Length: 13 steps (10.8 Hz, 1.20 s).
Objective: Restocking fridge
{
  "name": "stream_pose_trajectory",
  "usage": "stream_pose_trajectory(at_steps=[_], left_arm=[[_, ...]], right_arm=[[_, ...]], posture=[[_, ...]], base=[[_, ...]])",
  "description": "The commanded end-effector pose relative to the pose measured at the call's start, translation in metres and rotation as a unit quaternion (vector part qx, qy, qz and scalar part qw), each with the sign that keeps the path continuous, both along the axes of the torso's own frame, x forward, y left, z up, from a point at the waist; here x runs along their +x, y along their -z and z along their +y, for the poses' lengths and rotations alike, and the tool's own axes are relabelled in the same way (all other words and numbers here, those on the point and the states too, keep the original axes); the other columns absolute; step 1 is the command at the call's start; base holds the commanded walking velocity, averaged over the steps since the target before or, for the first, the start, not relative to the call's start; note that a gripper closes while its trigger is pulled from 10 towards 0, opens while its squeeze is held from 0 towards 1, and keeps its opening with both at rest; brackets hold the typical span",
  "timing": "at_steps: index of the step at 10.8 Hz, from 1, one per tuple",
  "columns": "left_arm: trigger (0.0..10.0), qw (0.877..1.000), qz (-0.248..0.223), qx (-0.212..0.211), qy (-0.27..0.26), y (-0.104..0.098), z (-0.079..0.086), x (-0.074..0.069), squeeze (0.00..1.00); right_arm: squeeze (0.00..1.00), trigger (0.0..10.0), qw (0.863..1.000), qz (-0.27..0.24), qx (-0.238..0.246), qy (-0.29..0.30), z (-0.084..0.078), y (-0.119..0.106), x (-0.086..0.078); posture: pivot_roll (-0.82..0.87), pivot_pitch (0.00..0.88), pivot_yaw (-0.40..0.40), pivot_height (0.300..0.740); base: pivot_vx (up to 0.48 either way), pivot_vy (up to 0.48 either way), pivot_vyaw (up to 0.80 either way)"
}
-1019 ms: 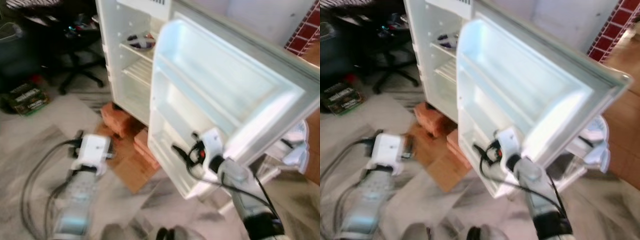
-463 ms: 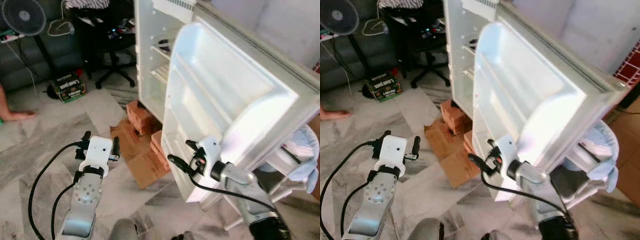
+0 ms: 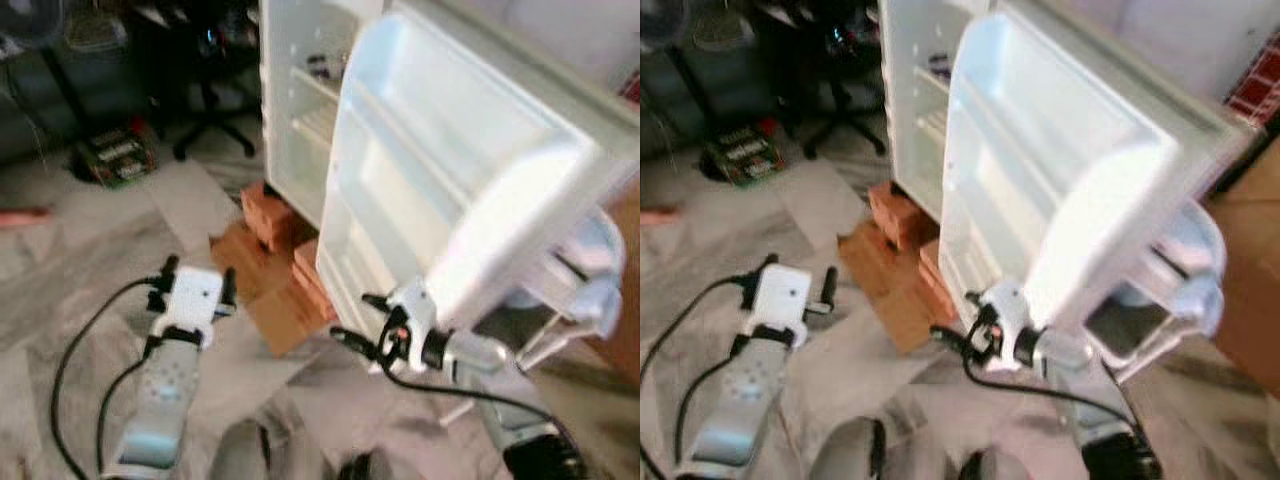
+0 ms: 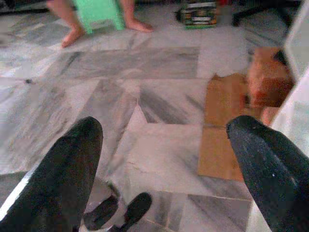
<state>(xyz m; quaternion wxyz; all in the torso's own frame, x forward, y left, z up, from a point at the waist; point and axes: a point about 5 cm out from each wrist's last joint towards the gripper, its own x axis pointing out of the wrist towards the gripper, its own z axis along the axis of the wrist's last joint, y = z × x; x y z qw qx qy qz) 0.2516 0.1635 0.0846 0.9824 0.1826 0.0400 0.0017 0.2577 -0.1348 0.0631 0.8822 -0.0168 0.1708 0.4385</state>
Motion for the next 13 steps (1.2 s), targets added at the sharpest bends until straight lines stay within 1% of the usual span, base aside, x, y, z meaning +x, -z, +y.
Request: stream_pose_trajectory(at_steps=[1, 2, 3, 4, 5, 6, 7, 8, 9, 10, 12, 13], left_arm=[[10.0, 1.000, -0.001, 0.001, 0.015, 0.001, -0.006, -0.003, 0.00], [10.0, 1.000, 0.000, 0.000, 0.009, 0.001, -0.004, -0.003, 0.00], [10.0, 1.000, -0.005, 0.000, 0.009, 0.000, -0.003, -0.002, 0.00], [10.0, 1.000, 0.000, 0.001, -0.002, 0.001, 0.000, -0.001, 0.00], [10.0, 1.000, -0.002, -0.013, -0.019, 0.001, 0.003, -0.001, 0.00], [10.0, 1.000, -0.009, -0.008, -0.019, 0.000, 0.005, -0.001, 0.00], [10.0, 1.000, -0.010, -0.011, -0.020, 0.000, 0.007, -0.001, 0.00], [10.0, 1.000, -0.018, -0.015, -0.012, -0.002, 0.007, 0.000, 0.00], [10.0, 0.999, -0.024, -0.023, -0.010, -0.003, 0.007, 0.001, 0.00], [10.0, 0.999, -0.026, -0.026, -0.004, -0.004, 0.006, 0.001, 0.00], [10.0, 0.999, -0.020, -0.032, -0.001, -0.002, 0.004, 0.000, 0.00], [10.0, 0.999, -0.015, -0.037, -0.010, -0.001, 0.004, 0.000, 0.00]], right_arm=[[0.00, 10.0, 1.000, 0.011, -0.005, -0.011, -0.005, 0.000, -0.002], [0.00, 10.0, 0.999, 0.010, -0.054, -0.003, -0.014, 0.006, 0.001], [0.00, 10.0, 0.998, 0.005, -0.056, 0.022, -0.017, 0.005, 0.007], [0.00, 10.0, 0.995, -0.024, -0.057, 0.074, -0.020, 0.000, 0.018], [0.00, 10.0, 0.984, -0.059, -0.028, 0.163, -0.022, -0.012, 0.032], [0.00, 10.0, 0.973, -0.084, 0.001, 0.216, -0.021, -0.024, 0.038], [0.00, 10.0, 0.955, -0.097, 0.042, 0.276, -0.019, -0.035, 0.043], [0.00, 10.0, 0.945, -0.114, 0.051, 0.303, -0.016, -0.040, 0.045], [0.00, 10.0, 0.941, -0.120, 0.053, 0.311, -0.014, -0.041, 0.045], [0.00, 10.0, 0.931, -0.125, 0.062, 0.337, -0.015, -0.043, 0.048], [0.00, 10.0, 0.921, -0.141, 0.064, 0.358, -0.018, -0.050, 0.052], [0.00, 10.0, 0.917, -0.147, 0.063, 0.366, -0.021, -0.053, 0.054]], posture=[[0.17, 0.103, -0.045, 0.740], [0.17, 0.103, -0.045, 0.740], [0.16, 0.105, -0.045, 0.740], [0.16, 0.105, -0.045, 0.740], [0.16, 0.106, -0.043, 0.740], [0.16, 0.105, -0.042, 0.740], [0.16, 0.104, -0.043, 0.740], [0.15, 0.103, -0.044, 0.740], [0.15, 0.104, -0.043, 0.740], [0.15, 0.103, -0.044, 0.740], [0.15, 0.103, -0.045, 0.740], [0.15, 0.103, -0.049, 0.740]], base=[[0.000, 0.000, 0.00], [0.000, 0.000, 0.00], [0.000, 0.000, 0.00], [0.000, 0.000, 0.00], [0.000, 0.000, 0.00], [0.000, 0.000, 0.00], [0.000, 0.000, -0.80], [0.000, 0.000, -0.80], [0.281, 0.000, -0.80], [0.480, 0.000, 0.00], [0.480, 0.000, 0.00], [0.307, 0.000, 0.00]])
